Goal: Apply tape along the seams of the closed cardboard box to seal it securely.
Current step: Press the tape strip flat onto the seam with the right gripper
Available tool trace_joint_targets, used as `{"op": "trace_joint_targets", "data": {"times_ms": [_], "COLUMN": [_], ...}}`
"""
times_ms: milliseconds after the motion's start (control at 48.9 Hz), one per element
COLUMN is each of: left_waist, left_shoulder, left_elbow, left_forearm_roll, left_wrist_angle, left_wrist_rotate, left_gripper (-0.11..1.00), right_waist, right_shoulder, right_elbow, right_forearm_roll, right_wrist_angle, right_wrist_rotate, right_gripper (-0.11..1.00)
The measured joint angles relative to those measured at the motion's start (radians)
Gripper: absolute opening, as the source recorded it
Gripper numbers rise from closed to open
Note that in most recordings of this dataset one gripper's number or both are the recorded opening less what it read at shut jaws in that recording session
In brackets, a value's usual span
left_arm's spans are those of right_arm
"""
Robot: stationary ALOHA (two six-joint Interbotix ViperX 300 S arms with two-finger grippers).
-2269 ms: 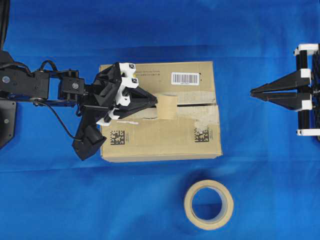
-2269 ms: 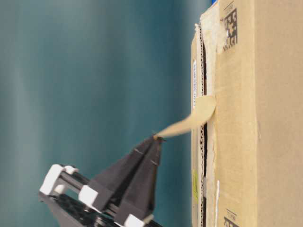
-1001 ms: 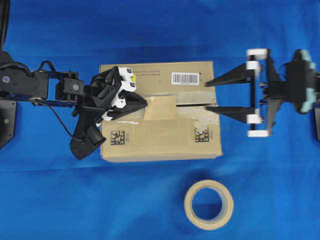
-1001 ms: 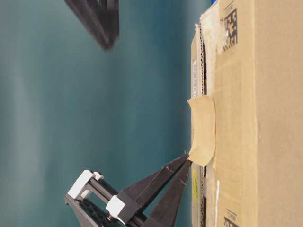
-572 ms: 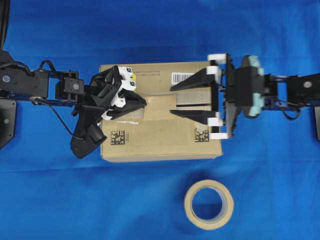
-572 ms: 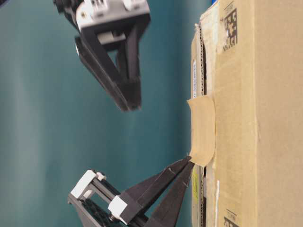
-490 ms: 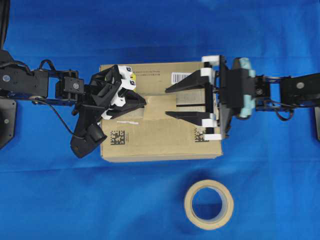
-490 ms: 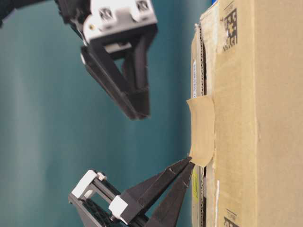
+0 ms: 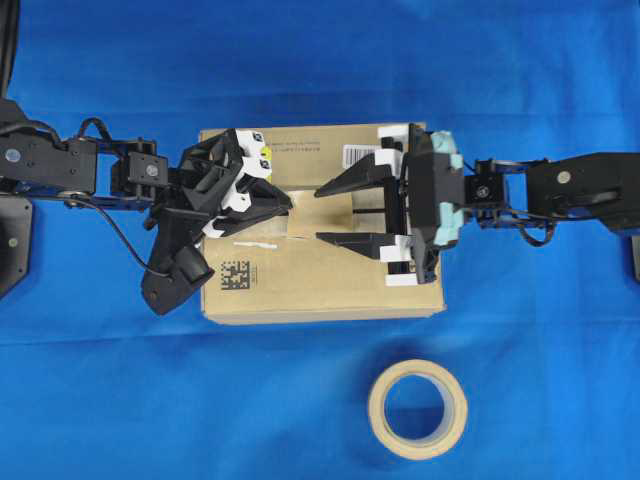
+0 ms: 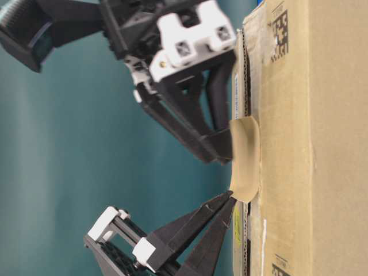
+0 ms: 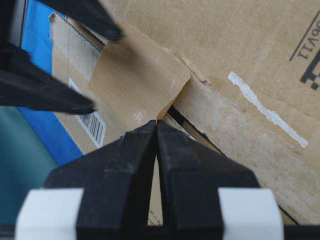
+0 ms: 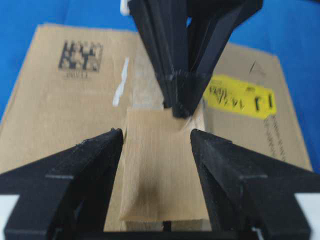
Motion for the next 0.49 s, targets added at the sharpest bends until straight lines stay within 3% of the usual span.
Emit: {"op": "trace_joint_targets", "data": {"times_ms": [490], "left_waist": [0.005], "left_shoulder": [0.0], "left_elbow": [0.0], "left_forearm_roll": [-0.002], "left_wrist_angle": [0.002], "left_wrist_rotate": [-0.003], "left_gripper": [0.0], "right_waist": [-0.023], "right_shoulder": [0.044], "right_elbow": [-0.002], "right_forearm_roll": [0.002], "right_wrist_angle": [0.038], "right_wrist_rotate": [0.006], "right_gripper": [0.59]}}
